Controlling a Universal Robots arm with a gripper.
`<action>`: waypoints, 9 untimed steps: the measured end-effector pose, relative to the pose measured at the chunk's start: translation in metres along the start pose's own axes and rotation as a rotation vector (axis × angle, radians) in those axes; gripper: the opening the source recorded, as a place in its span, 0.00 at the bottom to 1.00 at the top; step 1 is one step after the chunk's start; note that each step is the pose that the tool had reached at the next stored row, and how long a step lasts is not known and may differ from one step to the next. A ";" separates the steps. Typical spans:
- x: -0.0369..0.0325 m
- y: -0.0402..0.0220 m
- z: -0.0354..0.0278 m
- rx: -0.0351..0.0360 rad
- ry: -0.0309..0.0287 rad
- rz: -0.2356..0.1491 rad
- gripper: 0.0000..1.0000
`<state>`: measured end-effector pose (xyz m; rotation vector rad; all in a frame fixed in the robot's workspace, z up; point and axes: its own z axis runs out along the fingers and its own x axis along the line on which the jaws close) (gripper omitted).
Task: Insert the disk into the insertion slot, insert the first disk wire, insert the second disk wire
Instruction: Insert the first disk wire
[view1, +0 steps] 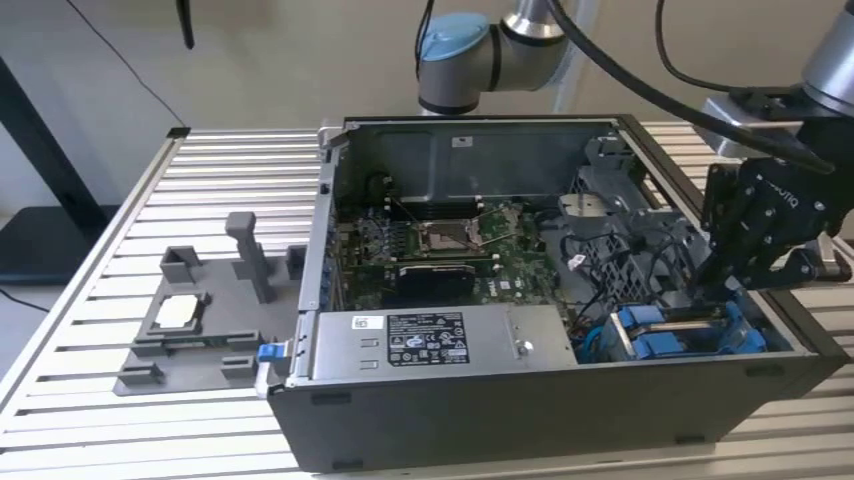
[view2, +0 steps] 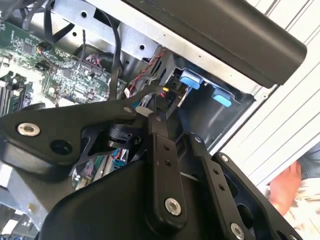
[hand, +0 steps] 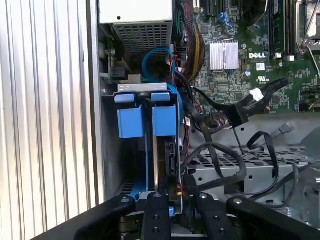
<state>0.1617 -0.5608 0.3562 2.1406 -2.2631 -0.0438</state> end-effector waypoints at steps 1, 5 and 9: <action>0.0000 0.0001 -0.0029 0.0000 0.0002 0.000 0.26; 0.0000 0.0008 -0.0135 0.0000 0.0001 0.000 0.26; -0.0011 0.0017 -0.0194 0.0000 0.0003 0.000 0.26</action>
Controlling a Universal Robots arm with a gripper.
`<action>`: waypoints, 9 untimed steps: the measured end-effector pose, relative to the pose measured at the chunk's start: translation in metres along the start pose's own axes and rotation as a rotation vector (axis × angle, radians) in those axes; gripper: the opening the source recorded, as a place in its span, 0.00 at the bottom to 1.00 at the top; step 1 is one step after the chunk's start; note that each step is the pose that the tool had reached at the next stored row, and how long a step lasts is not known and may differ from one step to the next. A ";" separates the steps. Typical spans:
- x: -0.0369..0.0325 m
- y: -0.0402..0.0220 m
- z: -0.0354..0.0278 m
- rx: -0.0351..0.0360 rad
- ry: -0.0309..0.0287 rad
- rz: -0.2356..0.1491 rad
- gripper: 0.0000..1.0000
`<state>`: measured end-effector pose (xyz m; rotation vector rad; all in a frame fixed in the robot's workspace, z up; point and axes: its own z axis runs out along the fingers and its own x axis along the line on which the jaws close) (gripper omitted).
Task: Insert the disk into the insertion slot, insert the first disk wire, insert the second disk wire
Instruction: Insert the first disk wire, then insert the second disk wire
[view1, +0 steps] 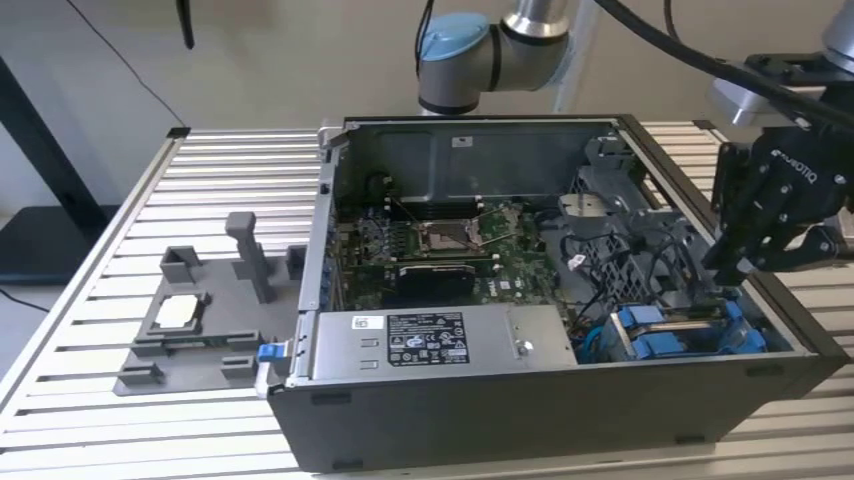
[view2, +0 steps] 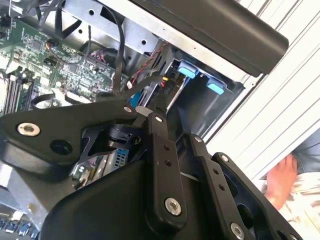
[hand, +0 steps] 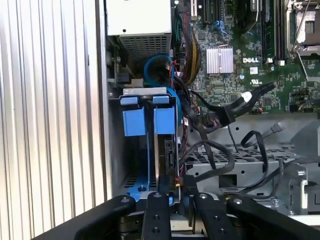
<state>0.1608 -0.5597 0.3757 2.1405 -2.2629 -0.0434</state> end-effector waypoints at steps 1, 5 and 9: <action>-0.0009 0.0004 -0.0007 0.0002 0.0006 0.000 0.26; -0.0072 0.0031 -0.0018 0.0043 0.0025 0.000 0.26; -0.0136 0.0082 -0.0020 0.0147 0.0025 0.000 0.26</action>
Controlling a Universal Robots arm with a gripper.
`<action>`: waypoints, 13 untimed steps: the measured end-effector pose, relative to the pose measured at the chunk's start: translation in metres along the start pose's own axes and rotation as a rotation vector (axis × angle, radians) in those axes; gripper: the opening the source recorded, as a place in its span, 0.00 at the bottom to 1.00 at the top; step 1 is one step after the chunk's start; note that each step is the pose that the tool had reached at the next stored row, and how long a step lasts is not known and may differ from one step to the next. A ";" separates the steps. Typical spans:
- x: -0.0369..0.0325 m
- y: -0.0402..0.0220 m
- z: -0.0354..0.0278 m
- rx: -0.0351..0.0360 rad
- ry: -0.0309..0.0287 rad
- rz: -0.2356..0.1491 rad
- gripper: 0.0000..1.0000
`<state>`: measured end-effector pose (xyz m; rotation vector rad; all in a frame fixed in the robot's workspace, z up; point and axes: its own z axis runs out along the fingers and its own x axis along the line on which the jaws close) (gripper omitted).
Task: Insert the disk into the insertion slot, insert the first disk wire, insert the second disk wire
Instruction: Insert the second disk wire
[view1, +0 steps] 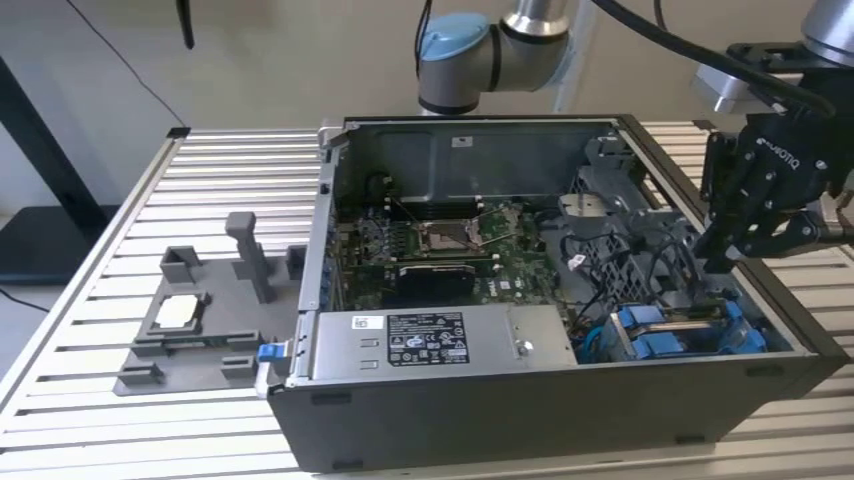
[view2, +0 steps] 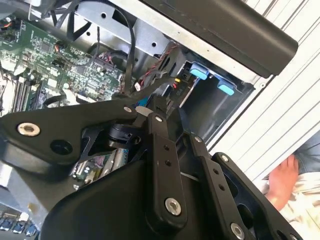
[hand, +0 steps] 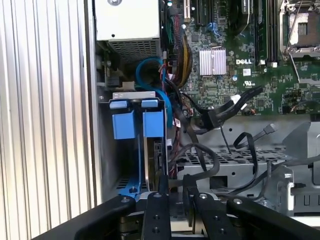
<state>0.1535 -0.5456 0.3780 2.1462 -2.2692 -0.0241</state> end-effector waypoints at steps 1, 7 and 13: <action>-0.0015 0.0018 -0.0001 0.0034 -0.0001 0.000 0.26; -0.0080 0.0124 -0.0005 0.0214 -0.0010 0.000 0.26; -0.0132 0.0233 -0.0011 0.0389 -0.0016 0.000 0.26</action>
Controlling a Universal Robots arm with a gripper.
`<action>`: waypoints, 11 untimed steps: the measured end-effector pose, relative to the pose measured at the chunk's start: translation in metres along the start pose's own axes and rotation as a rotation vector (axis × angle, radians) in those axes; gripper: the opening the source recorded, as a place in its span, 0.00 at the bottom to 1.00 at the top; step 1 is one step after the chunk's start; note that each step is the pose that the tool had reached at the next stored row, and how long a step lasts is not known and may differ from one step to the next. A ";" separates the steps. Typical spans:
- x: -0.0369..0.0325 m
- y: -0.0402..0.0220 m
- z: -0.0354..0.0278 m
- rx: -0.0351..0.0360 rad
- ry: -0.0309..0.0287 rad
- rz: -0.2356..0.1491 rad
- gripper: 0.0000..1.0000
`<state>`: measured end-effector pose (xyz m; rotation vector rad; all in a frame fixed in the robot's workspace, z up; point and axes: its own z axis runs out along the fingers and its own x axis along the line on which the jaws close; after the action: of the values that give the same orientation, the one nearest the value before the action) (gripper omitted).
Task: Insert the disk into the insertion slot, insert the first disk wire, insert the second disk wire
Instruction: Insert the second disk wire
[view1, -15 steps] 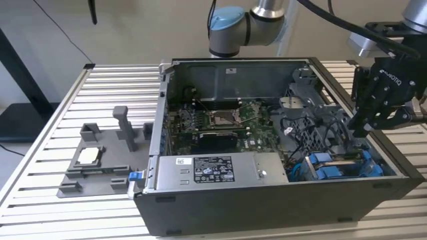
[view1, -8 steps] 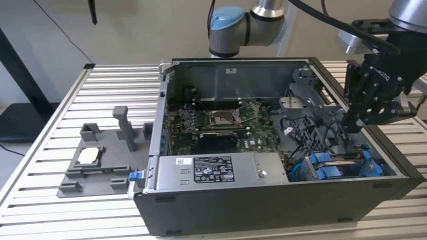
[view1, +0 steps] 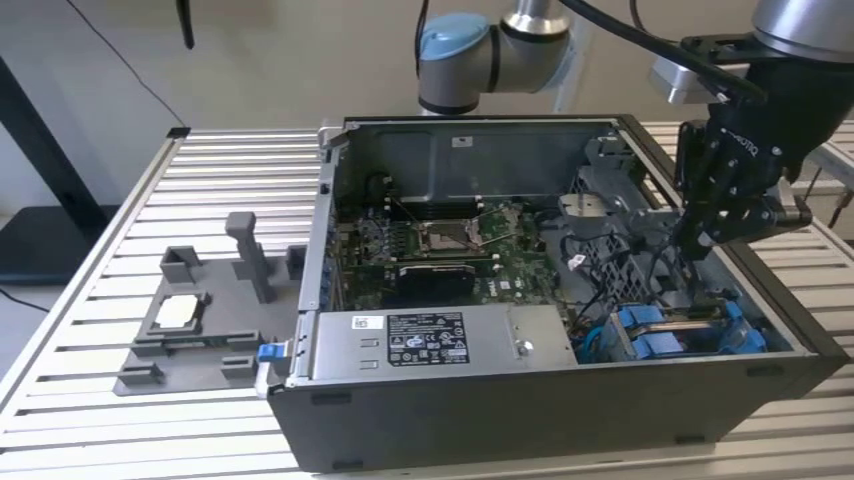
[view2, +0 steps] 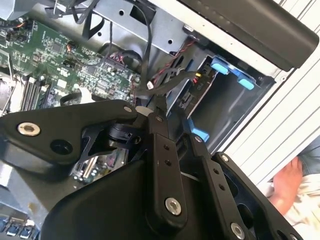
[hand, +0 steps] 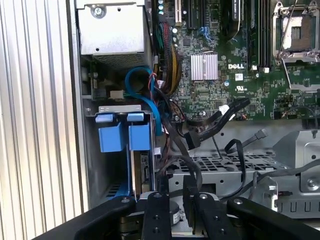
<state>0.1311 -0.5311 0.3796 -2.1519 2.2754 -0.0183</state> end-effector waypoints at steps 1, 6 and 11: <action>-0.0009 0.0020 -0.0001 0.0033 -0.0001 0.000 0.26; -0.0042 0.0116 -0.0008 0.0206 -0.0006 0.000 0.26; -0.0071 0.0182 -0.0023 0.0317 -0.0007 0.000 0.26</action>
<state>0.1133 -0.5231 0.3816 -2.1363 2.2588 -0.0532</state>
